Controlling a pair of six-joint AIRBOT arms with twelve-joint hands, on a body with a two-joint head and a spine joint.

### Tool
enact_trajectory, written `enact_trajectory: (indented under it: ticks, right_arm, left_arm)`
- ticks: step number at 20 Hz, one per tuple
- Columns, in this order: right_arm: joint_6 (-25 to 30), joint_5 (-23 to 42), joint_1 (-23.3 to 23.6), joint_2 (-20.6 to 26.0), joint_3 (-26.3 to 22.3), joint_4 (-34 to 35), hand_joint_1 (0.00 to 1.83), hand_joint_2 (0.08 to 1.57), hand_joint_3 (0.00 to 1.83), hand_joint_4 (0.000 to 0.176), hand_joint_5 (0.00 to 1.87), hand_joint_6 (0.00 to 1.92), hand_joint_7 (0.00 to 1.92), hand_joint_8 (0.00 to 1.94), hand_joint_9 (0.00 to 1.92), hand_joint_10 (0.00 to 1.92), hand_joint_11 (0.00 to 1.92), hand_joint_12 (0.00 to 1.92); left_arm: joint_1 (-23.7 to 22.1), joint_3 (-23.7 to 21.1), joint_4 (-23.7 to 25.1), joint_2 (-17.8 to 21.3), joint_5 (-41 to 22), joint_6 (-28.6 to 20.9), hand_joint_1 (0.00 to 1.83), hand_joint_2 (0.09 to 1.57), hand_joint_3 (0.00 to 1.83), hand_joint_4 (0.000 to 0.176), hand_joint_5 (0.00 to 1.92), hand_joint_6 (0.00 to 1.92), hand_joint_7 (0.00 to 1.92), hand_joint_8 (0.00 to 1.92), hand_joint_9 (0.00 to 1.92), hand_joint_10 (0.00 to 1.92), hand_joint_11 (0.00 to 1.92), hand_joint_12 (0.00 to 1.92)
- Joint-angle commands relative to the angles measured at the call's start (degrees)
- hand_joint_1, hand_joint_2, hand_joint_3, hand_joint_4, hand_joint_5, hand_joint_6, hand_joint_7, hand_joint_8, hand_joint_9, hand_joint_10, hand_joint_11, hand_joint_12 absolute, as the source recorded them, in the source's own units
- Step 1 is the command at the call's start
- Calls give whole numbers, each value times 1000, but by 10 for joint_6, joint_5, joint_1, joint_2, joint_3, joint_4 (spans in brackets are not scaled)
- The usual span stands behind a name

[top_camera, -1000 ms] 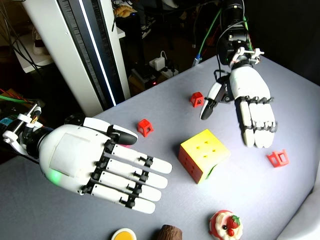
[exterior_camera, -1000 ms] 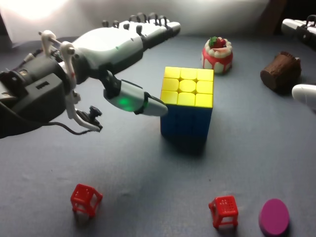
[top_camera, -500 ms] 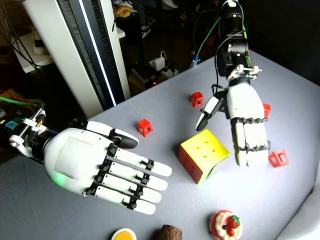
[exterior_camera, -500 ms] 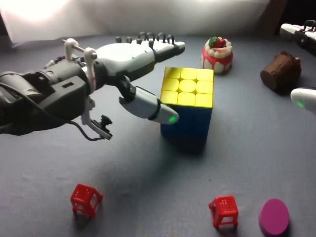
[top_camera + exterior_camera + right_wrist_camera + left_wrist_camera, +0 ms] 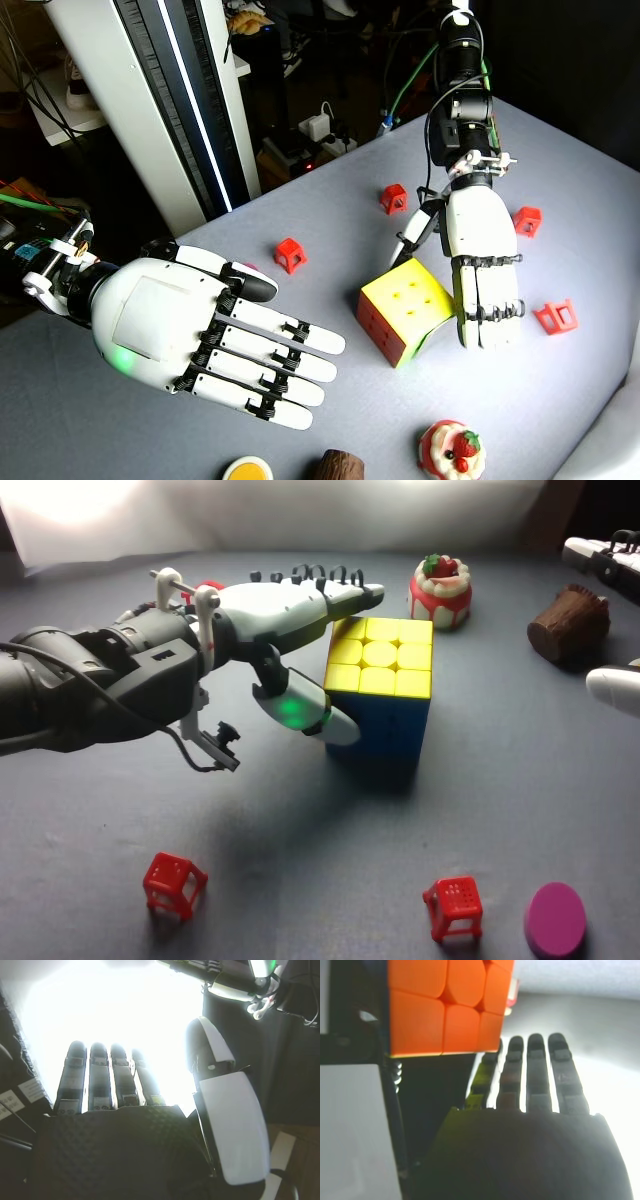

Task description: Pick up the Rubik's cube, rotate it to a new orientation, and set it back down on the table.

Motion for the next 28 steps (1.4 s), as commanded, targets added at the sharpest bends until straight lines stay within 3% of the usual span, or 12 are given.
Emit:
enact_trajectory:
  ticks: [1, 6, 7, 13, 15, 16, 17, 19, 20, 22, 27, 28]
  right_arm:
    - [4, 70, 4, 0, 3, 4, 568, 1281, 0, 0, 0, 0, 0, 0, 0, 0, 0, 0]
    - [4, 69, 3, -1, 3, 4, 621, 1267, 0, 0, 0, 0, 0, 0, 0, 0, 0, 0]
    - [4, 69, 3, -1, 3, 4, 582, 1265, 0, 0, 0, 0, 0, 0, 0, 0, 0, 0]
    - [4, 69, 3, -2, 3, 4, 590, 1267, 0, 0, 0, 0, 0, 0, 0, 0, 43, 21]
    - [4, 70, 3, -2, 3, 4, 583, 1271, 0, 0, 0, 0, 0, 0, 0, 0, 3, 11]
    - [4, 70, 3, -2, 3, 4, 594, 1269, 0, 0, 0, 0, 0, 0, 0, 0, 0, 7]
    - [4, 70, 2, -2, 3, 4, 590, 1280, 3, 0, 0, 0, 0, 0, 0, 0, 0, 1]
    - [4, 70, 2, -2, 3, 4, 591, 1278, 2, 0, 0, 0, 0, 0, 0, 0, 0, 0]
    - [4, 72, 2, -2, 3, 4, 565, 1280, 3, 0, 0, 0, 0, 0, 0, 0, 7, 4]
    - [4, 77, 2, -2, 4, 3, 555, 1285, 5, 0, 0, 0, 0, 0, 0, 0, 33, 18]
    - [4, 98, 2, -2, 13, -21, 403, 1331, 22, 0, 0, 0, 0, 0, 0, 0, 13, 32]
    - [4, 104, 2, -2, 15, -24, 322, 1382, 0, 0, 0, 0, 0, 0, 0, 0, 0, 303]
  left_arm:
    - [-9, 3, -2, -2, -58, -3, 849, 915, 13, 0, 0, 0, 0, 0, 0, 0, 0, 0]
    - [-10, 3, 1, -5, -55, -3, 852, 892, 0, 0, 0, 0, 31, 12, 22, 9, 13, 6]
    - [-10, 3, 3, -6, -55, -3, 840, 880, 5, 0, 0, 0, 99, 2, 76, 46, 2, 331]
    - [-10, 6, 6, -11, -48, -3, 835, 902, 4, 0, 80, 12, 190, 18, 165, 86, 0, 1106]
    - [-10, 8, 6, -12, -48, -3, 945, 998, 5, 0, 368, 93, 430, 73, 186, 687, 0, 1569]
    - [-10, 8, 6, -12, -48, -3, 1029, 1049, 11, 0, 427, 640, 510, 1060, 477, 1482, 476, 1851]
    - [-10, 10, 6, -12, -48, -4, 1062, 1075, 10, 0, 470, 1016, 637, 1454, 702, 1739, 788, 1907]
    - [-11, 13, 6, -12, -50, -5, 1092, 1164, 16, 0, 744, 1212, 630, 1544, 655, 1829, 790, 1918]
    - [-12, 13, 6, -10, -54, -7, 1228, 947, 511, 0, 843, 1156, 864, 1566, 941, 1917, 1007, 1921]
    - [-14, 12, 6, -5, -62, -7, 1236, 876, 624, 0, 888, 1127, 894, 1527, 908, 1848, 941, 1921]
    - [-16, -10, 6, 22, -115, -8, 1184, 949, 563, 0, 836, 1268, 787, 1578, 757, 1917, 833, 1921]
    - [-16, -15, 8, 28, -129, -11, 1173, 962, 594, 0, 784, 1332, 757, 1660, 749, 1921, 830, 1921]
